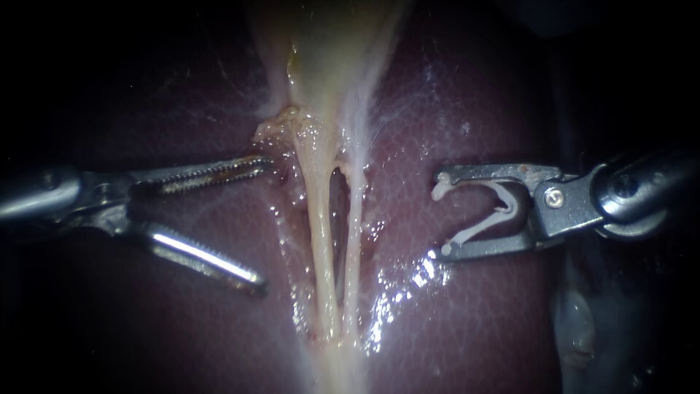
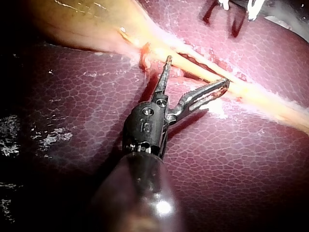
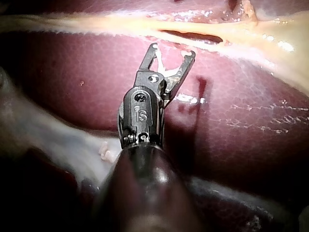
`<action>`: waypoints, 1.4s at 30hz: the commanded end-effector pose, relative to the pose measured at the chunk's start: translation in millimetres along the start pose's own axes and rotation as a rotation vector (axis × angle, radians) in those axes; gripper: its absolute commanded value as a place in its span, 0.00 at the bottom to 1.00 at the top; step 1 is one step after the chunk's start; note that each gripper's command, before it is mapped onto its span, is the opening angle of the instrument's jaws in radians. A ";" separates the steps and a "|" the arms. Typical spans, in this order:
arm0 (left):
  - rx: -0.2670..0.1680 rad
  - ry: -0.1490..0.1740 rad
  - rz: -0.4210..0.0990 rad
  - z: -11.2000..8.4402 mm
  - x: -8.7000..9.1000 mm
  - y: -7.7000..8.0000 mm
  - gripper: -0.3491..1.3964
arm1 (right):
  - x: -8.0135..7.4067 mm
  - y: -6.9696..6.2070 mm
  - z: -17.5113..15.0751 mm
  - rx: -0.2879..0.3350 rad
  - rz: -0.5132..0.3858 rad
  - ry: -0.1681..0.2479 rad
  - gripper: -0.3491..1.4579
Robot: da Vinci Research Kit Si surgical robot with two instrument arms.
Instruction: Grabbing gallbladder
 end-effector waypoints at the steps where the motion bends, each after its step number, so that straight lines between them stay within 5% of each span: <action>1: 0.000 0.000 0.000 0.0 0.1 0.0 0.84 | 0.0 0.0 0.0 0.000 0.000 0.000 0.47; 7: 0.005 0.000 -0.010 -0.3 -0.5 0.5 0.84 | 0.0 0.0 0.0 0.000 0.000 0.000 0.47; 17: -0.044 0.008 -0.078 -2.3 -2.9 6.1 0.76 | 0.0 0.0 0.0 0.000 0.000 0.000 0.47; 30: -0.057 0.018 -0.177 0.8 0.4 11.8 0.61 | 0.0 -0.1 0.1 0.000 -0.001 0.000 0.47; 42: -0.062 0.056 -0.225 2.1 2.4 12.6 0.33 | -0.1 -0.1 0.0 0.000 -0.001 0.000 0.47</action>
